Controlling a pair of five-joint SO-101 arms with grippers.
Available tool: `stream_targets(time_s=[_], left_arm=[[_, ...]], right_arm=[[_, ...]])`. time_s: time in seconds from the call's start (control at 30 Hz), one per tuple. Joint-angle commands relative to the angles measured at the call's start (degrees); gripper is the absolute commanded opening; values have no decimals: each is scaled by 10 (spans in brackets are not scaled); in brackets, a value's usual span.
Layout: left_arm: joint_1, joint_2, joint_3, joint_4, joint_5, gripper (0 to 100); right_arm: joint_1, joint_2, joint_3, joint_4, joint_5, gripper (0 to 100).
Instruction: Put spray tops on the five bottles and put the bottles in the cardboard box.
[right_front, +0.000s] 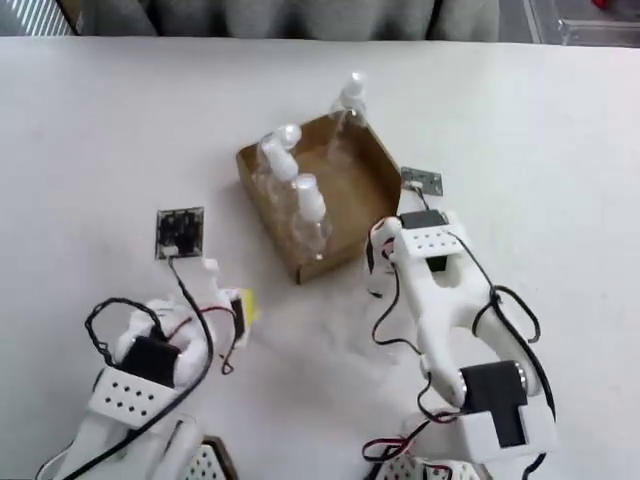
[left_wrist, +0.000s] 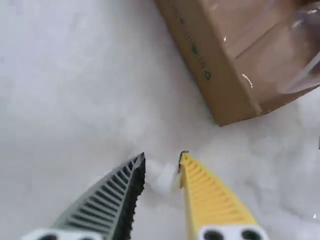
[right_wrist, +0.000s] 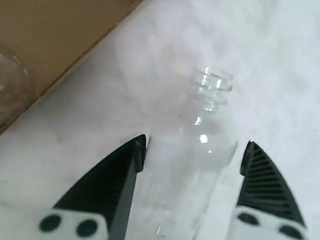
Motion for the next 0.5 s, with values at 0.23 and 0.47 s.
stream_targets(time_s=[0.23,0.47], left_arm=[[23,8,14,-41,10,148],[23,15,10,-38,10,207]], right_arm=[[9,43,-62,8,9,12],[29,20,-59,8,35,15]])
